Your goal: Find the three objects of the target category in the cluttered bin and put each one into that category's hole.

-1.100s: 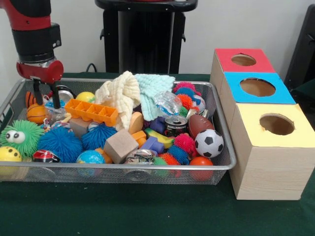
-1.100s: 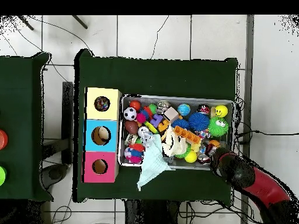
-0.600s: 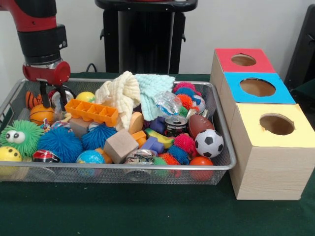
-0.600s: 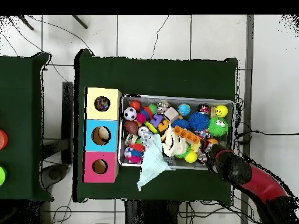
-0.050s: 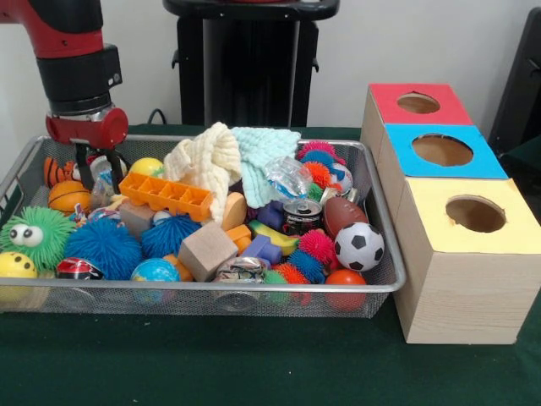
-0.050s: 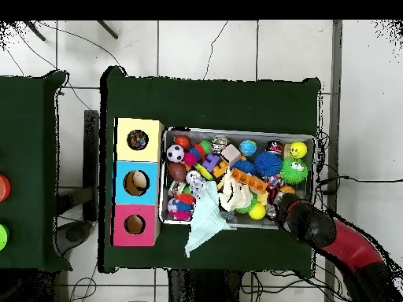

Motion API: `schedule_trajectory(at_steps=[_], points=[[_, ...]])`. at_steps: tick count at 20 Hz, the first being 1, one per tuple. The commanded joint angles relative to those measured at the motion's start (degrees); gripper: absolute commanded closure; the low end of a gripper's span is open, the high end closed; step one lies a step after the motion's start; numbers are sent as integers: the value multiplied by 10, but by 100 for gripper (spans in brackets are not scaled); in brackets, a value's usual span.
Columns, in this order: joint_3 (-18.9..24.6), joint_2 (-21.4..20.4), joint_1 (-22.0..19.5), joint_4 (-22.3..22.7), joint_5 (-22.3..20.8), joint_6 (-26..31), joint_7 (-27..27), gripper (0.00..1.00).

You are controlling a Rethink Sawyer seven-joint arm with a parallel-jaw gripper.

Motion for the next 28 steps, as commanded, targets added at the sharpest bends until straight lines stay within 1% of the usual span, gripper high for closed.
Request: schedule_trajectory(at_steps=[1,13,21,25,28], points=[[46,20,2,14,-9,61,-4,0],[26,14,38,-15,-21,59,-5,0],[29,46,41,-37,-27,41,-12,0],[28,54,46,-43,-30,24,-8,0],[36,57,39,-44,-25,31,-12,0]])
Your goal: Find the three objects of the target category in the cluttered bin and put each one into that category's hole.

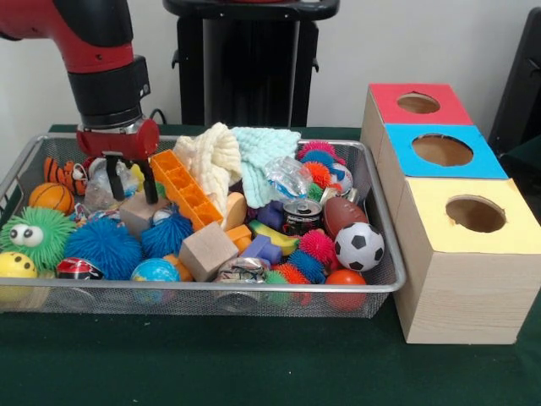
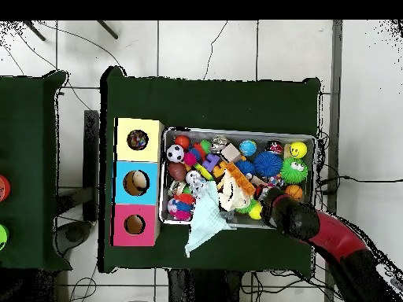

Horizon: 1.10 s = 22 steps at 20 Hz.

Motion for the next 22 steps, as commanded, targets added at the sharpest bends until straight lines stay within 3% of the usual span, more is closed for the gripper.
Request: schedule_trajectory(at_steps=[1,12,22], points=[[40,39,-3,-44,-25,41,-20,0],[5,39,35,-89,-66,58,-42,0],[12,45,29,-117,-81,83,-54,0]])
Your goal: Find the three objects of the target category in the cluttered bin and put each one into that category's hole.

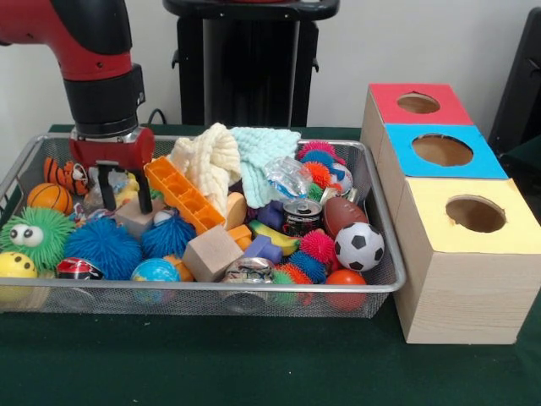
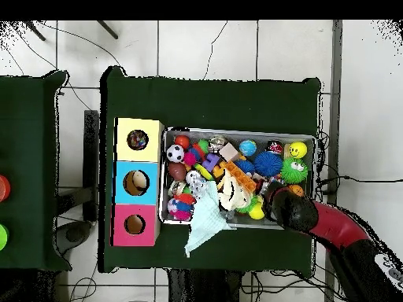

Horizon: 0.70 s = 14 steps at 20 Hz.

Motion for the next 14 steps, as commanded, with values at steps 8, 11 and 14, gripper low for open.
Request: schedule_trajectory(at_steps=[8,11,14], points=[[9,39,5,-78,-55,57,-54,0],[9,42,1,-78,-61,52,-54,0],[9,40,-1,-77,-64,54,-52,0]])
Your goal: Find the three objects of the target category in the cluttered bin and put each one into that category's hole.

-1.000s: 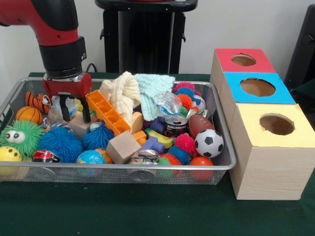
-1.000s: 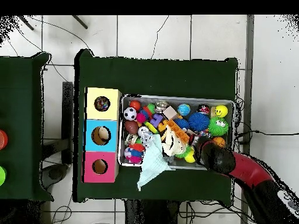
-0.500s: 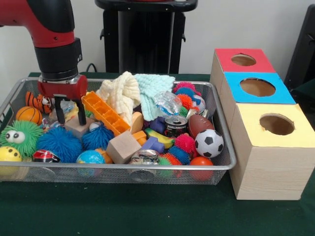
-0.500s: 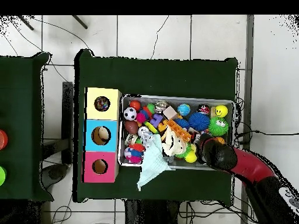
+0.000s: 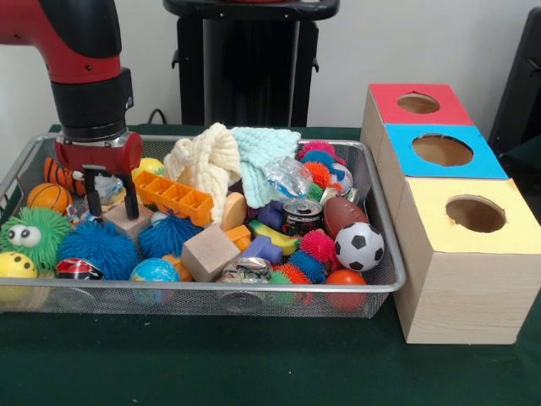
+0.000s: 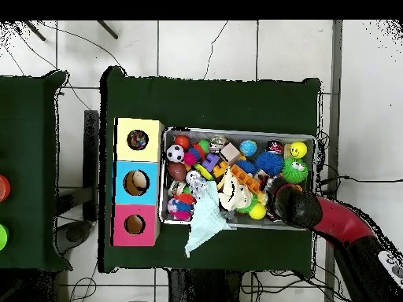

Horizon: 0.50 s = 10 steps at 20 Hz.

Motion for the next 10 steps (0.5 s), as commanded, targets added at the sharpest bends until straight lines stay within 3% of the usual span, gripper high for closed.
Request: schedule_trajectory(at_steps=[1,10], points=[[9,37,-3,-51,-49,45,-52,0],[13,26,-15,-37,-51,46,-55,0]])
